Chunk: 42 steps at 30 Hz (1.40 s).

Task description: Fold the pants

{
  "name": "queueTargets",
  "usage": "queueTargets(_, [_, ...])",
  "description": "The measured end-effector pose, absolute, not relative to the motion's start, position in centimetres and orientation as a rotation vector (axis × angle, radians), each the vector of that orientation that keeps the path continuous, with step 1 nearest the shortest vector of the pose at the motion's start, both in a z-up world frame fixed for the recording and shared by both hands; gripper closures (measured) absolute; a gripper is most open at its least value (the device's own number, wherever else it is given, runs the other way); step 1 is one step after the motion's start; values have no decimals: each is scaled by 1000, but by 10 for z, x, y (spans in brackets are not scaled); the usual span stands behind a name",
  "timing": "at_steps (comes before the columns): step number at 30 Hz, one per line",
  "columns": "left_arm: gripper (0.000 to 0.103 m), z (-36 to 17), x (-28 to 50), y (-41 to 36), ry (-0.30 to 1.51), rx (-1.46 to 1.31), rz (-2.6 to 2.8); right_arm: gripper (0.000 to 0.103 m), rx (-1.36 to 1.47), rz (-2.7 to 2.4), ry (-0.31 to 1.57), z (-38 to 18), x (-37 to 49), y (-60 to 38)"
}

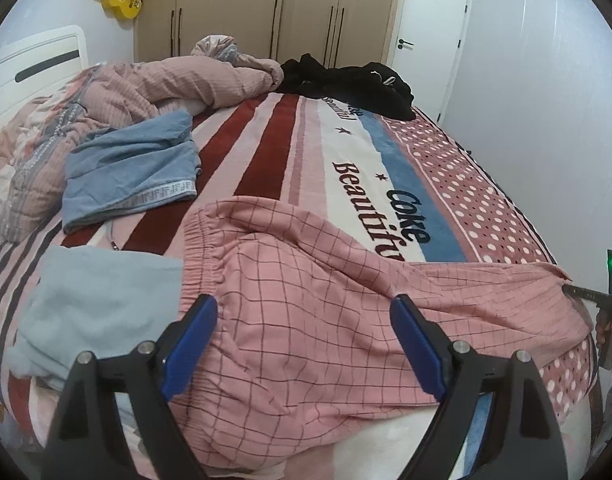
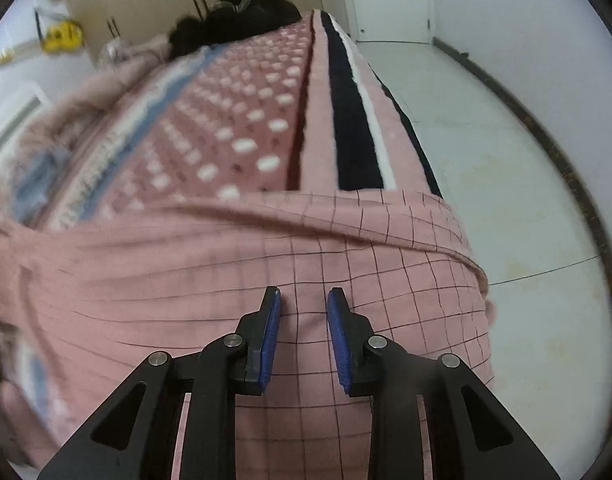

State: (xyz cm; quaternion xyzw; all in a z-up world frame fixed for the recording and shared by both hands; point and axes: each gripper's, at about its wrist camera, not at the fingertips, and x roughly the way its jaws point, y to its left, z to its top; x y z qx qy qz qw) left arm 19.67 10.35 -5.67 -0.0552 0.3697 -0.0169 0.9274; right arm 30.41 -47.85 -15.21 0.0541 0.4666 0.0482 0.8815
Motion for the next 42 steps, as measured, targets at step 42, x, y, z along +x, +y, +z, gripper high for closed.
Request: queueTargets(42, [17, -59, 184, 122, 726, -174, 15, 63, 476, -65, 954, -171, 392, -581])
